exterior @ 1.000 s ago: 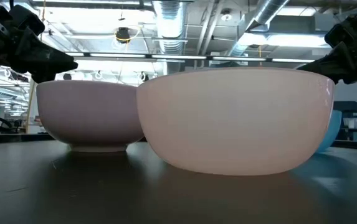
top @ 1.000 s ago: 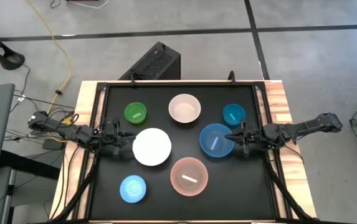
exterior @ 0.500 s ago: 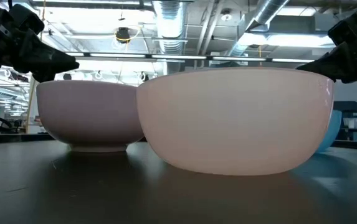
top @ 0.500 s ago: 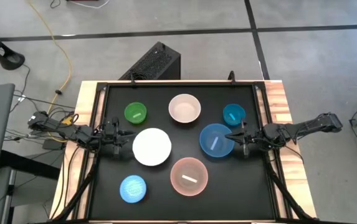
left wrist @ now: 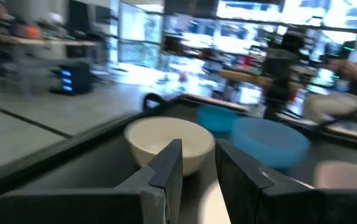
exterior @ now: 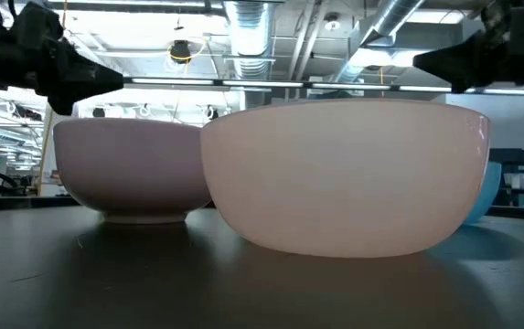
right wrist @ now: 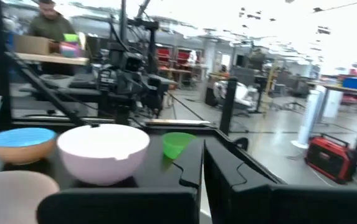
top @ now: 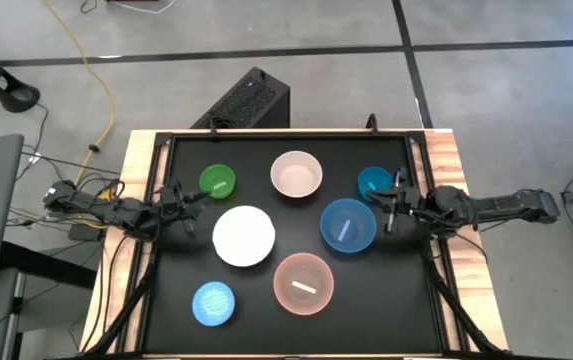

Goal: Nest bowls inside each other
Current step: Stack the orange bowl on top of the bottom white bowl

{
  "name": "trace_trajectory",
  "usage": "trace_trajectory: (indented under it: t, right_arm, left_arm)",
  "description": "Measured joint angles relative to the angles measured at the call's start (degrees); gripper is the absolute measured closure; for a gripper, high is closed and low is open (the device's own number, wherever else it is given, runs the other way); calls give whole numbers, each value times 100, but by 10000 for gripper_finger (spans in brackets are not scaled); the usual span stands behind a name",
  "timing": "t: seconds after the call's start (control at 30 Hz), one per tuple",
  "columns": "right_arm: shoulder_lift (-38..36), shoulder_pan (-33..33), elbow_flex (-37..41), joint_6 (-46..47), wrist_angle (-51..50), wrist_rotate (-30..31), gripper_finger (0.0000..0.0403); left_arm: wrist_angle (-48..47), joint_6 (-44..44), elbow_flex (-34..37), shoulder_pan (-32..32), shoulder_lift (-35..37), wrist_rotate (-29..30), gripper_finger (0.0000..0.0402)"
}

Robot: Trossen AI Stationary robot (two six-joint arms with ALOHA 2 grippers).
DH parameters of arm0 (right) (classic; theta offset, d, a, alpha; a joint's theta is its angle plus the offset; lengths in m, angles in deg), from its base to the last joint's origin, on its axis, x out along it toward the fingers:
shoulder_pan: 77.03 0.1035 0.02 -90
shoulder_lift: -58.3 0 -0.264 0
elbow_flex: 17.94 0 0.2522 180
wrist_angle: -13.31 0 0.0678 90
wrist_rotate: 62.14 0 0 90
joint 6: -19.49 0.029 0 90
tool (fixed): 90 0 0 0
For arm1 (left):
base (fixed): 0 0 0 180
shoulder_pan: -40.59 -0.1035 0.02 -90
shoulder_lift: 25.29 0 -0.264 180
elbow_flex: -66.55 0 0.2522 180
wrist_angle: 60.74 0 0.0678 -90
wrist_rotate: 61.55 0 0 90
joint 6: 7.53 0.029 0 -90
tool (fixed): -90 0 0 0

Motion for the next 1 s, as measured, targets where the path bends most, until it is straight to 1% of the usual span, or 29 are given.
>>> trace_trajectory:
  t: [0.1,0.2,0.3,0.43,0.5,0.6,0.7,0.83,1.0]
  right_arm:
    - [609,-142,-397,16,1,-15,344]
    - [1428,-188,-936,68,-36,-13,319]
    - [2317,-338,-1634,391,-452,-7,290]
    - [3426,-459,-2843,1163,-2094,-123,249]
    - [4003,-390,-3486,1539,-3147,-472,231]
    - [4833,-124,-4443,2032,-4070,-1041,210]
    - [5642,276,-5151,2249,-4724,-1237,199]
    - [6550,729,-5820,2247,-4938,-1244,196]
    - [7458,893,-6360,2192,-4975,-1247,195]
  left_arm:
    - [-107,308,-123,-211,-7,3,317]
    - [-73,507,-272,-491,-2,34,317]
    - [-209,464,-325,-776,-4,24,317]
    - [-501,418,-335,-1027,-4,-49,315]
    - [-660,407,-334,-1089,-4,-53,310]
    - [-713,428,-336,-1126,-4,-108,298]
    - [-688,431,-341,-1137,-4,-397,285]
    - [-691,431,-345,-1135,-4,-592,273]
    - [-691,417,-347,-1135,-4,-600,264]
